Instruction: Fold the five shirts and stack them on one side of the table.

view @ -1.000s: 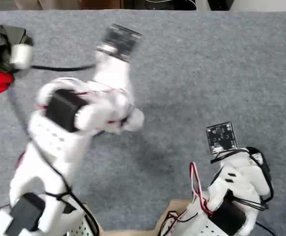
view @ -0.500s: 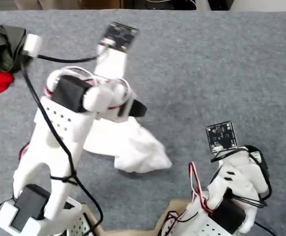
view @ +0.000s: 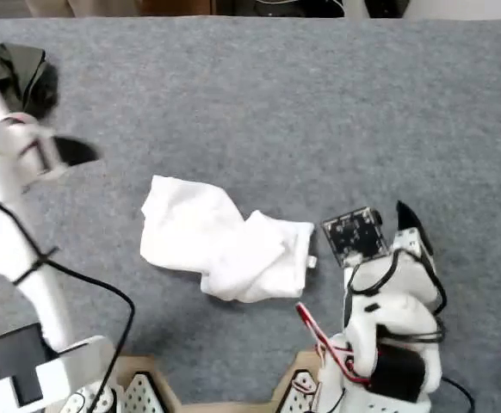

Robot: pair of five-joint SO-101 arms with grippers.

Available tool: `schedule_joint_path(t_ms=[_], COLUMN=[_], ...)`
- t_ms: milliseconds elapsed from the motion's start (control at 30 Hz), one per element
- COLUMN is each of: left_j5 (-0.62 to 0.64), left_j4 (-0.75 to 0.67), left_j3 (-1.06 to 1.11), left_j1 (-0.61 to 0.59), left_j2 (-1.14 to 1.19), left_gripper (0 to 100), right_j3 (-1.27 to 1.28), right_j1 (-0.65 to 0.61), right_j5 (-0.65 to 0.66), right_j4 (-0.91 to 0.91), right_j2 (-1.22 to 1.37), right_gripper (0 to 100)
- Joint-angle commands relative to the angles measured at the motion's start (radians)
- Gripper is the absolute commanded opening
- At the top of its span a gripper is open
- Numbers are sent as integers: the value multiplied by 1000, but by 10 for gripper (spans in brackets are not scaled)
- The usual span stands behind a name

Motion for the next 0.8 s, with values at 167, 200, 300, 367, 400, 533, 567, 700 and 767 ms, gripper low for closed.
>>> schedule_joint_path(t_ms=[167,200,300,367,400,533,567,700,767], left_j5=[-150,-155,-204,-224,-233,-276,-287,-327,-327], left_j4=[9,9,9,9,9,9,9,-14,-44], left_j3=[176,190,213,224,226,227,229,229,229], left_j1=[-287,-311,-370,-408,-428,-502,-520,-589,-626], left_j2=[-2,-2,-2,-7,-7,-2,-2,-2,-2], left_gripper=[81,50,28,28,28,28,28,28,28], right_j3=[-527,-588,-740,-812,-843,-944,-974,-1093,-1167], right_j1=[-219,-274,-438,-549,-601,-799,-843,-993,-1055], right_j5=[-178,-195,-265,-318,-338,-437,-457,-543,-605], right_j4=[5,26,71,94,109,150,157,187,219], right_j2=[610,674,842,941,992,1176,1218,1400,1498], right_gripper=[137,137,137,137,137,138,138,138,138])
